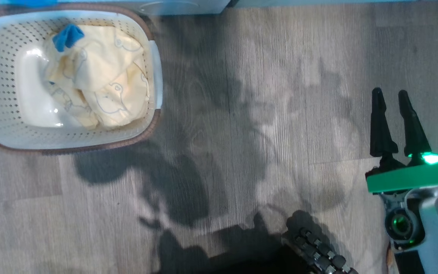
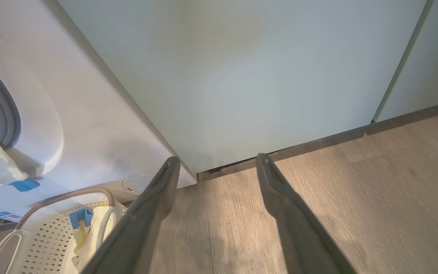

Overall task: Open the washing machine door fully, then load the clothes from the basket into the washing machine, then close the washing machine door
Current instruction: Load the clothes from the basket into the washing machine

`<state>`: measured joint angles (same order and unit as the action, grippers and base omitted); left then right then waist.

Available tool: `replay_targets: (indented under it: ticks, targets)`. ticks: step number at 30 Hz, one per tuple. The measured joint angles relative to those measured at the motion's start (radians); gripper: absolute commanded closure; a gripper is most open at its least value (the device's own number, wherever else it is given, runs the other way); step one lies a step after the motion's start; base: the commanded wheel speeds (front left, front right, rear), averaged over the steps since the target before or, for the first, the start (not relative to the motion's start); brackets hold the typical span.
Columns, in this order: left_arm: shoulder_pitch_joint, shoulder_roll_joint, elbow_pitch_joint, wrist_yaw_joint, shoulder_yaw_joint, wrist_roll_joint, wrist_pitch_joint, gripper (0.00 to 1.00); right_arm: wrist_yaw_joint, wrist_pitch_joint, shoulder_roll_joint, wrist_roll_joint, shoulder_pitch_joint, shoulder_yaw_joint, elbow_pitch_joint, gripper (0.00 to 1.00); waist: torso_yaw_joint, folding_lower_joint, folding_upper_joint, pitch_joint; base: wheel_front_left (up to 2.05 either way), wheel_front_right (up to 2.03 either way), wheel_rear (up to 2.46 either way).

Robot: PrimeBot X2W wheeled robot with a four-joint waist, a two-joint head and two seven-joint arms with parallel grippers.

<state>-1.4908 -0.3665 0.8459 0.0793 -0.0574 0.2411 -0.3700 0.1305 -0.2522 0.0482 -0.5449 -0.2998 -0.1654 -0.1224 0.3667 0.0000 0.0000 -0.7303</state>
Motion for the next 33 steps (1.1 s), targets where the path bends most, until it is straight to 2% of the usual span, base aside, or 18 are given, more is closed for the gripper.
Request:
replay_targets:
  ticks: [18, 27, 33]
  targets:
    - [-0.338, 0.004, 0.163, -0.021, 0.002, -0.011, 0.373, 1.00, 0.000, 0.000, -0.002, -0.029, -0.073, -0.037, 0.011, 0.00, 0.050, 0.0001, 0.0000, -0.135, 0.00, 0.00, 0.00]
    - [-0.444, 0.006, 0.267, -0.019, -0.002, -0.009, 0.569, 1.00, 0.000, 0.000, -0.002, -0.040, -0.086, -0.056, 0.014, 0.00, 0.076, 0.0000, 0.0000, -0.171, 0.00, 0.00, 0.00]
    - [-0.484, 0.017, 0.248, -0.012, 0.007, -0.009, 0.627, 1.00, 0.000, 0.000, -0.002, -0.045, -0.098, -0.061, 0.012, 0.00, 0.079, 0.0000, 0.0000, -0.175, 0.00, 0.00, 0.00]
